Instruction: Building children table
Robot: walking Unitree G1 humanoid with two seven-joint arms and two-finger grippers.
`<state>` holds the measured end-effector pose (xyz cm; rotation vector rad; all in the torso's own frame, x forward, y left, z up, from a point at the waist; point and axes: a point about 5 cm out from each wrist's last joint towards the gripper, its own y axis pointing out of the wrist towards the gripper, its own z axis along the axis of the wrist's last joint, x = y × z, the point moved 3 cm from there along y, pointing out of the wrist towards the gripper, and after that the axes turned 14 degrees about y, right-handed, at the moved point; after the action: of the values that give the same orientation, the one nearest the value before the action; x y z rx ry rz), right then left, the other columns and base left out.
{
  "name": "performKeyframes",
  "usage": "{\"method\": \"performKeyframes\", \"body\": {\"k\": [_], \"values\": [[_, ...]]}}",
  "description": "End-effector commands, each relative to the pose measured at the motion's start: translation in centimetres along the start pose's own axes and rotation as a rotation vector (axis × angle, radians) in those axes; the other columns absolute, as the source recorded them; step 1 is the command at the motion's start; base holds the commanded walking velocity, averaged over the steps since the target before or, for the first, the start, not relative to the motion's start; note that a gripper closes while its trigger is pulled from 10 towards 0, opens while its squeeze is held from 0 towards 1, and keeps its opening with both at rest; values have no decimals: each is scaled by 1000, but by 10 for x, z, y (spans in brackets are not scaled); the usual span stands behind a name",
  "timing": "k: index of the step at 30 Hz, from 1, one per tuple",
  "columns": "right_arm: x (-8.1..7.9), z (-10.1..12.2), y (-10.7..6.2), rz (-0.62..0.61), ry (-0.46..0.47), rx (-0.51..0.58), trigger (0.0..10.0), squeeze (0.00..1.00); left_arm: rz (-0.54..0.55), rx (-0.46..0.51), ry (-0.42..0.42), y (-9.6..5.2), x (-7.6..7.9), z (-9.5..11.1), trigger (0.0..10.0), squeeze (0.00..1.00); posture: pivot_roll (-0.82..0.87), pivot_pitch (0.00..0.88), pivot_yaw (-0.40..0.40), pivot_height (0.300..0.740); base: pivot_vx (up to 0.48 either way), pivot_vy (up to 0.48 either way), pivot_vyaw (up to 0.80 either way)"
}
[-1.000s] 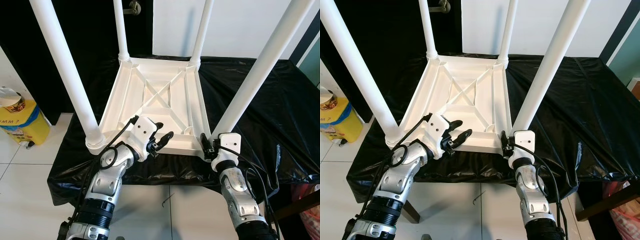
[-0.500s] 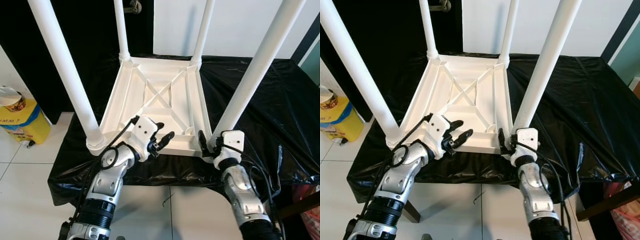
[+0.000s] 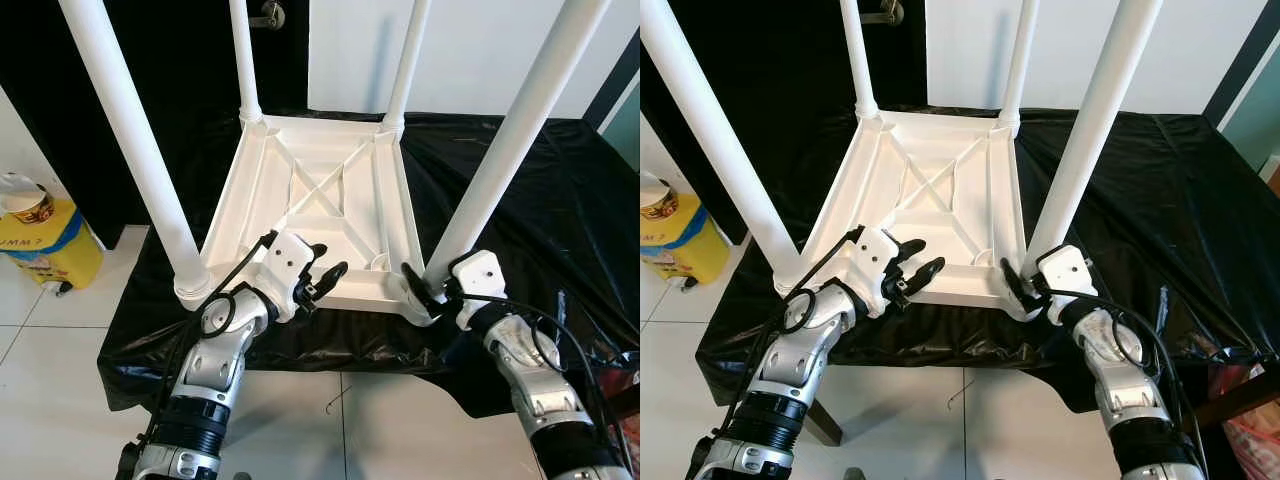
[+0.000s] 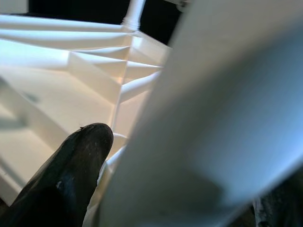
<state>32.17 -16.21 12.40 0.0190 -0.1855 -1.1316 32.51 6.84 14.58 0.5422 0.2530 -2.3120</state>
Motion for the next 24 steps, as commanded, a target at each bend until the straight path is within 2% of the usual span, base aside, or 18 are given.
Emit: {"method": "performKeyframes", "body": {"k": [1, 9, 10, 11, 24], "values": [[2, -3, 0, 14, -22, -18, 10000, 0, 80, -9, -6, 1, -7, -1, 10000, 0, 13, 0, -42, 740, 0, 0, 0], [-3, -9, 11, 61, -73, -44, 10000, 0, 75, -4, -2, 3, -8, 1, 10000, 0, 9, 0, -28, 740, 0, 0, 0], [-4, -10, 13, 67, -78, -46, 2980, 0, 74, -3, -1, 3, -8, 1, 10000, 0, 12, 0, -27, 740, 0, 0, 0], [-4, -12, 14, 69, -79, -50, 0, 0, 74, -3, 0, 3, -9, 1, 10000, 0, 13, 0, -27, 740, 0, 0, 0], [-5, -23, 12, 72, -72, -82, 0, 0, 74, -4, 7, 2, -10, 1, 10000, 0, 14, 0, -23, 740, 0, 0, 0]]}}
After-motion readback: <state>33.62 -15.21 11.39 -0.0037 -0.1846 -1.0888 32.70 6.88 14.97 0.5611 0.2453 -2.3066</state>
